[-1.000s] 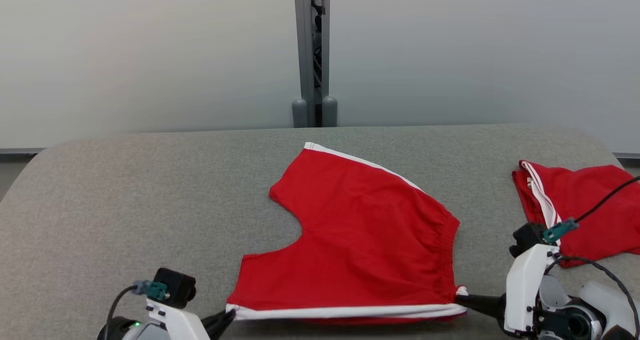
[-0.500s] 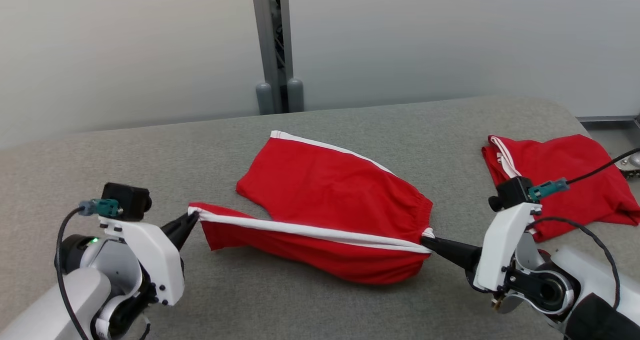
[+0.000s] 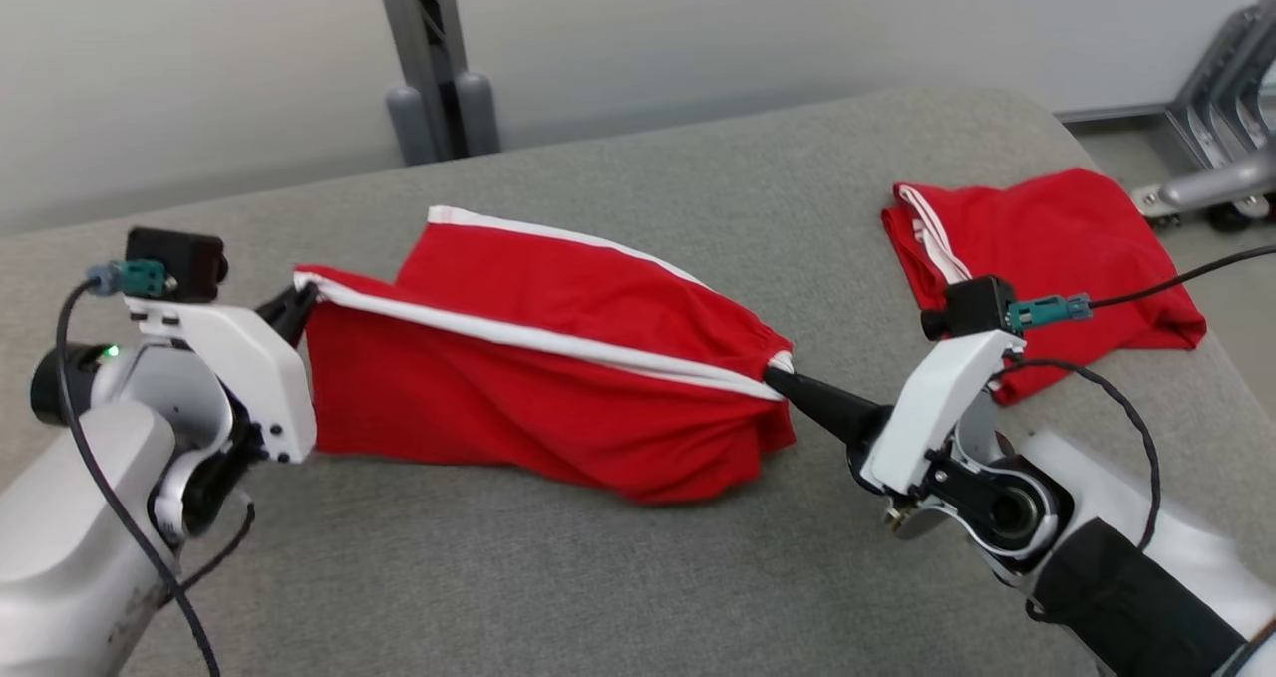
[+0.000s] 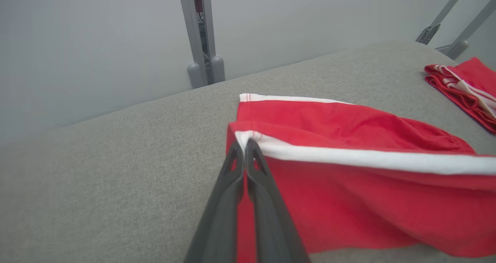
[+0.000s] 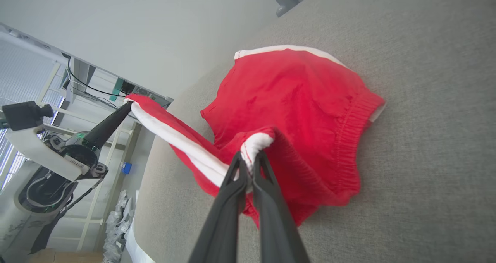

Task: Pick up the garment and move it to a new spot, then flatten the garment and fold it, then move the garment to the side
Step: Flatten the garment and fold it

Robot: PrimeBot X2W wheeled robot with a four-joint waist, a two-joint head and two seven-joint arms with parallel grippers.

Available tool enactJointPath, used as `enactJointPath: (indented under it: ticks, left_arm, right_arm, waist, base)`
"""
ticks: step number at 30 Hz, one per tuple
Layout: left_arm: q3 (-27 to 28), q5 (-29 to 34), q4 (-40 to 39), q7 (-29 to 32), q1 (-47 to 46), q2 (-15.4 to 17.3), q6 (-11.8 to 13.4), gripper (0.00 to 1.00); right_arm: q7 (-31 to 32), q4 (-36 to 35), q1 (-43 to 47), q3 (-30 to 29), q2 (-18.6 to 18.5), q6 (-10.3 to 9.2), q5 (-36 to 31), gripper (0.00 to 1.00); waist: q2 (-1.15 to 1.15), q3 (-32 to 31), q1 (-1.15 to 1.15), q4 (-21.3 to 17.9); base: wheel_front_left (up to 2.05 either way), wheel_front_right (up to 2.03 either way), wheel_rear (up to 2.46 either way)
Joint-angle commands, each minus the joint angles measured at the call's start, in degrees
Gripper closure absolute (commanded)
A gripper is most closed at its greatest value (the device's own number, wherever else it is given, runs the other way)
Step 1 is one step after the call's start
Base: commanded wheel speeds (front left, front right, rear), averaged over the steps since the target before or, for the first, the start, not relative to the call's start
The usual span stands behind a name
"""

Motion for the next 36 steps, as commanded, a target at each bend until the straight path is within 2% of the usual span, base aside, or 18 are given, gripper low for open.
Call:
enactJointPath:
  ticks: [1, 10, 18, 29, 36]
  left_arm:
    - [0.34, 0.54, 1.42, -0.46, -1.92, -0.26, -0.12, 1.0]
    - [-0.68, 4.98, 13.23, -1.93, -12.88, -2.62, -0.96, 1.0]
    - [-2.33, 7.85, 22.47, -2.62, -20.15, -5.17, -1.91, 1.0]
    - [-4.79, 10.37, 33.18, -3.58, -26.77, -9.23, -3.82, 1.0]
    - [-6.59, 12.12, 38.34, -5.5, -29.23, -11.05, -4.76, 1.0]
  right_arm:
    - [-0.7, 0.61, -0.97, -0.71, 0.76, 0.03, 0.49, 1.0]
    - [-2.8, 4.91, -4.98, -1.89, 7.53, 0.03, 0.7, 1.0]
    - [-2.76, 7.36, -7.98, -2.82, 11.76, 0.03, 1.6, 1.0]
    - [-4.08, 10.82, -11.08, -5.14, 14.86, 0.03, 3.09, 1.0]
    - [-4.74, 12.67, -11.9, -5.82, 15.5, 0.03, 3.38, 1.0]
  waist:
    - [0.0, 2.51, 0.0, -2.21]
    - [0.0, 8.51, 0.0, -6.55]
    - [0.0, 12.07, 0.0, -8.98]
    - [0.0, 16.09, 0.0, -10.79]
    - [0.0, 17.87, 0.0, -10.75]
  base:
    - [0.0, 0.0, 0.0]
    - [0.0, 0.0, 0.0]
    - [0.0, 0.0, 0.0]
    - [0.0, 0.0, 0.0]
    - [0.0, 0.0, 0.0]
